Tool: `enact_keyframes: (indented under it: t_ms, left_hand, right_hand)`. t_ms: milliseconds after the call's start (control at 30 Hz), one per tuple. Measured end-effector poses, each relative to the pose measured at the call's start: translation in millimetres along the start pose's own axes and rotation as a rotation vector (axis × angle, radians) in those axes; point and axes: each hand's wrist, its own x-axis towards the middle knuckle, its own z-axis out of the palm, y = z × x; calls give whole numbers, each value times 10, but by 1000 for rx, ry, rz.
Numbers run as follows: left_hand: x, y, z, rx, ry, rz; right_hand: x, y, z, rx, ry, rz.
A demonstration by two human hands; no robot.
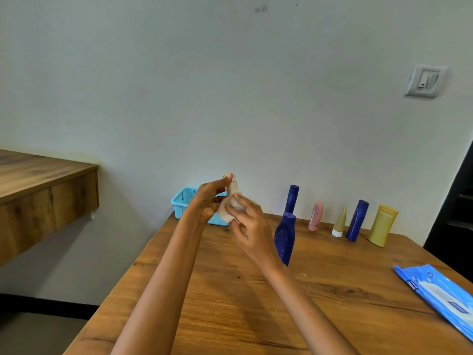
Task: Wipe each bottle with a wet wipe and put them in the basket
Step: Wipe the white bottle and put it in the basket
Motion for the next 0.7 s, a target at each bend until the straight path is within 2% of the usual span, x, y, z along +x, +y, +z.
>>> enact_keyframes:
  t_ms: [100, 233, 367, 567, 700]
  left_hand:
    - [-42, -22, 4, 21, -68, 40]
    - [-41, -104, -35, -68, -241, 112]
    - [-77, -120, -44, -116, -381, 185]
    - [57, -134, -183, -186, -380, 205]
    - [-27, -89, -133, -109, -491, 219]
  right_hand:
    - [-136, 28, -4, 163, 88, 91]
    - [89, -58, -76, 271, 153, 206]
    - [344, -89, -129, 193, 185, 175]
    - [39, -104, -88, -12, 123, -1]
    - [190, -145, -124, 9, 69, 31]
